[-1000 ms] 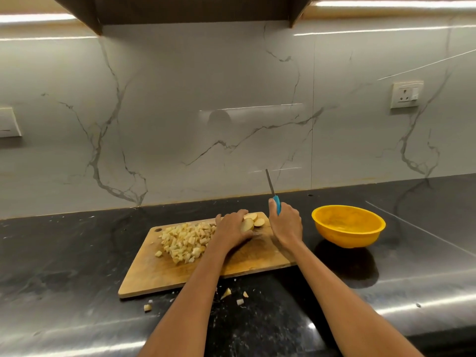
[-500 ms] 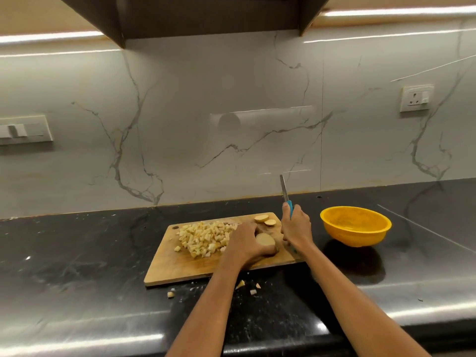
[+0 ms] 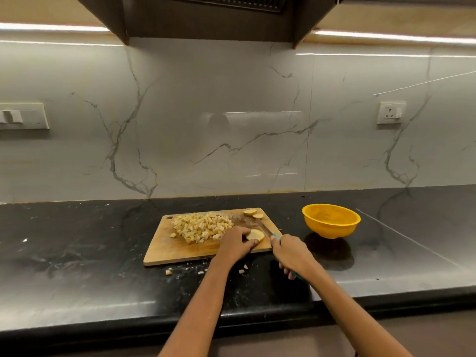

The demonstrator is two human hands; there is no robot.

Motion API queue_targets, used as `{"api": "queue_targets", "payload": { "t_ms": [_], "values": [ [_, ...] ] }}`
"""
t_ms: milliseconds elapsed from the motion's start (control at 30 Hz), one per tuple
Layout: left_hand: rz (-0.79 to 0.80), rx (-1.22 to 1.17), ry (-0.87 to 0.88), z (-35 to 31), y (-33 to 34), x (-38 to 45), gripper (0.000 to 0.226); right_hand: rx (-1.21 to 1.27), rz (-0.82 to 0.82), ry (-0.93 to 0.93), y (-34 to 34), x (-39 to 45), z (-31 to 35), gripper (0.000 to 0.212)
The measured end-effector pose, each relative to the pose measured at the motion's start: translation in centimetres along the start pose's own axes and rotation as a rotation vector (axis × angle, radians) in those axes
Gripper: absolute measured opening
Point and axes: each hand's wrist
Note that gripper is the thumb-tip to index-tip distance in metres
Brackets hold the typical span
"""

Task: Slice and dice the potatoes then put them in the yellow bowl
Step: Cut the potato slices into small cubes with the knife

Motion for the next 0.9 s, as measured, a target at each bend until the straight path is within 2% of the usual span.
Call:
{"api": "queue_targets", "payload": {
  "t_ms": [367, 667, 900],
  "values": [
    [-0.009, -0.047, -0.039, 0.4, 0.2, 0.0, 0.049, -0.179, 0.051, 0.078, 0.1, -1.1, 0.5, 0.049],
    [-0.036, -0.038, -0.014, 0.4, 0.1, 0.2, 0.048, -0.251, 0.101, 0.058, -0.1, 0.4, 3.1, 0.033],
    [-0.066, -0.016, 0.006, 0.5, 0.3, 0.2, 0.047, -0.432, -0.014, -0.055, 0.5, -1.6, 0.9, 0.039]
  ]
}}
Point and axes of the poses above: each hand's wrist, its own x-axis towards the middle knuckle, its own y-axis out of the palm, z = x × y, and after that the axes turned 7 degrees about -x, right-handed
